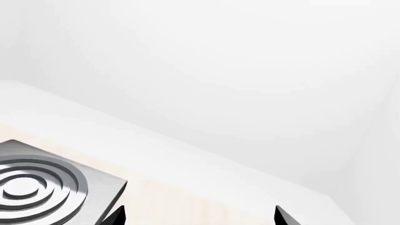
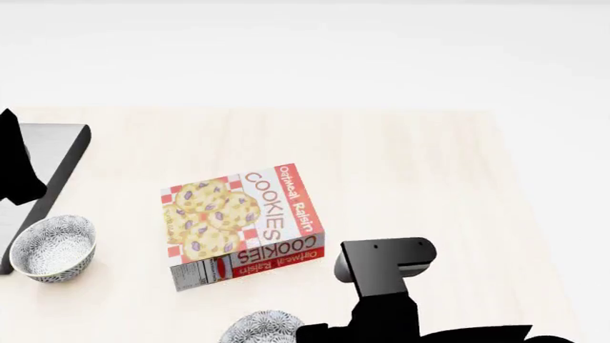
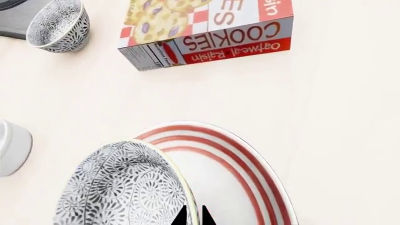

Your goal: Pick the akita bowl next to the plate and place it on the plate.

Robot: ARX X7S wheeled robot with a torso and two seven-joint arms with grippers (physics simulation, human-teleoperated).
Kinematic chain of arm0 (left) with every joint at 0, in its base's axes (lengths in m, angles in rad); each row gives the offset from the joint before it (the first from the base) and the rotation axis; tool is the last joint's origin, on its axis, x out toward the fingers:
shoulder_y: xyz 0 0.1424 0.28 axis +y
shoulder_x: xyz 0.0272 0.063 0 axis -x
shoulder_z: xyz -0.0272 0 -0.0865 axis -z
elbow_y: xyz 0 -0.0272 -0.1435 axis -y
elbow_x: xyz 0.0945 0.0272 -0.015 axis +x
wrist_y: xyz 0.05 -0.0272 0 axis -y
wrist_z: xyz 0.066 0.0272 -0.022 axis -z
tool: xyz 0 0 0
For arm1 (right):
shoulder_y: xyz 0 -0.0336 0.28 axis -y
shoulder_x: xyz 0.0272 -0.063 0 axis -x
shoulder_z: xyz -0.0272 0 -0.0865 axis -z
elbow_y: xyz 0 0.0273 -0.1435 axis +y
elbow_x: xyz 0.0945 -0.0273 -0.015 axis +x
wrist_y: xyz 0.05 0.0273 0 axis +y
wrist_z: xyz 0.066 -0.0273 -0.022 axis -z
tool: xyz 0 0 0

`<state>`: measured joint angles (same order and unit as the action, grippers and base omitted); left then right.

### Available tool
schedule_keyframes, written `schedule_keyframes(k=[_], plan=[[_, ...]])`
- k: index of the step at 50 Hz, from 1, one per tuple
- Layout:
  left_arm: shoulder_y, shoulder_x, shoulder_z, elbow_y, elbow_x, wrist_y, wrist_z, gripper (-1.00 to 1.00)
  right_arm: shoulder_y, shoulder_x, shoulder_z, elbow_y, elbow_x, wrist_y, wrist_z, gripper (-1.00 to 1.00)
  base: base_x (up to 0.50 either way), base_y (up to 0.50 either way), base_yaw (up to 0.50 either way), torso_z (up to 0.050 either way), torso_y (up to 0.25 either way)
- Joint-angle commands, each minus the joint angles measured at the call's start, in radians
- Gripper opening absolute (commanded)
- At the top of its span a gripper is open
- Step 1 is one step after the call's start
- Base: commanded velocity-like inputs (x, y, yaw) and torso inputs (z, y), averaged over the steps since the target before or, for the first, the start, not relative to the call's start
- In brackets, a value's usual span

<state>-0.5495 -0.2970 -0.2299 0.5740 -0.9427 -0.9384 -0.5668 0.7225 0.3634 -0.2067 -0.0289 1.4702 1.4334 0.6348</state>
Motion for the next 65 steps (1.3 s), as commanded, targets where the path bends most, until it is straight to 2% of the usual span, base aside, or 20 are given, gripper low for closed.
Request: schedule_keyframes(k=[1,26,65], plan=[[0.0,-0.004,0.004,-0.001,-0.003,0.005,-0.003,1.0,-0.007,0.01,-0.03,-0.011,-0.003,-0.018,-0.038,-1.0,0.0,0.0,0.0,0.0,0.0],[0.004,-0.011,0.008,0.0,-0.013,0.015,-0.011,1.0,-0.023,0.011,-0.119,0.029,-0.119,-0.113,-0.163,-1.0,0.0,0.0,0.0,0.0,0.0],[0.009,-0.023,0.023,-0.003,-0.017,0.034,-0.017,1.0,-0.049,0.041,-0.184,0.057,-0.194,-0.184,-0.218,-1.0,0.0,0.0,0.0,0.0,0.0]])
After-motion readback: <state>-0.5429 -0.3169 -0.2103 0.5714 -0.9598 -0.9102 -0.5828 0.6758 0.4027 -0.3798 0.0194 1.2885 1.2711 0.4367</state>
